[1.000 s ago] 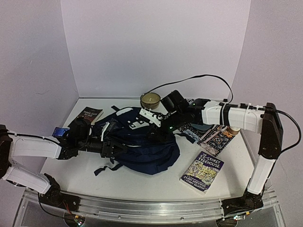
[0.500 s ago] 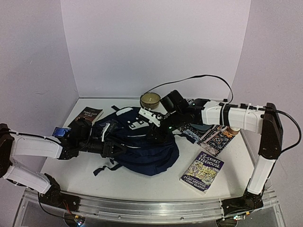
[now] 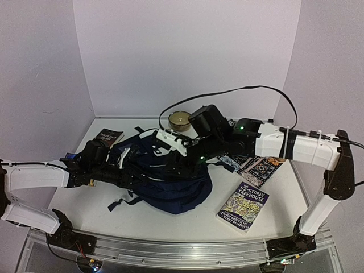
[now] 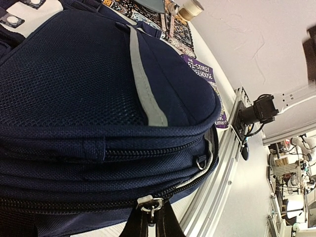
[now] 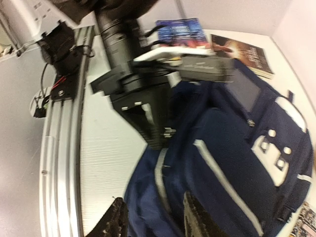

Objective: Pack the student bag
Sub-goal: Pass from the right arm to the left, then open the second largest pocket of the student bag.

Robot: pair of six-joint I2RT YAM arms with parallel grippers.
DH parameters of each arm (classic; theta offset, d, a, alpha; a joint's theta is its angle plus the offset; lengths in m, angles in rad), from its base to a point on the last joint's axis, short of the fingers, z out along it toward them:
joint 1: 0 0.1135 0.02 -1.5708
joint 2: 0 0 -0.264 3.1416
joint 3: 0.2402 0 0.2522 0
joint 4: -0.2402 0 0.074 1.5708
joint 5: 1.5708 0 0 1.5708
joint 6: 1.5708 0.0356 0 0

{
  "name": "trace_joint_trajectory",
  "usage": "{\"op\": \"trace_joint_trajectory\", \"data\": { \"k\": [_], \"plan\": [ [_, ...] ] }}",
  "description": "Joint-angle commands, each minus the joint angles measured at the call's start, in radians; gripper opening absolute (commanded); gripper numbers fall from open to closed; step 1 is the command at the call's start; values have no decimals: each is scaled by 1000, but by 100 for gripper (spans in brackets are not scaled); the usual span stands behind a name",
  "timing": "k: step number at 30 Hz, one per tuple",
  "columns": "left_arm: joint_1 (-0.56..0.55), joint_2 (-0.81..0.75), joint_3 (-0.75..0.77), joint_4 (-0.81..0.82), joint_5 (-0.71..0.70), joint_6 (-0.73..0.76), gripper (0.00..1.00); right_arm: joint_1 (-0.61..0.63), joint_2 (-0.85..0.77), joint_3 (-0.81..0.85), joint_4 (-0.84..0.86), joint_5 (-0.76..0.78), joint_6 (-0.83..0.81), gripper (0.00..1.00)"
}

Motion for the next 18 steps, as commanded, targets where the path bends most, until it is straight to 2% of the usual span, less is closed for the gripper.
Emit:
{"op": "trace_joint_trajectory", "data": {
  "k": [1, 18],
  "plan": [
    [-1, -57, 95, -19, 12, 26, 0, 37, 80, 42, -43, -25, -6, 36],
    [-2, -56, 137, -52, 59, 31, 0, 75, 307, 143, -43, -43, -37, 28]
  ]
}}
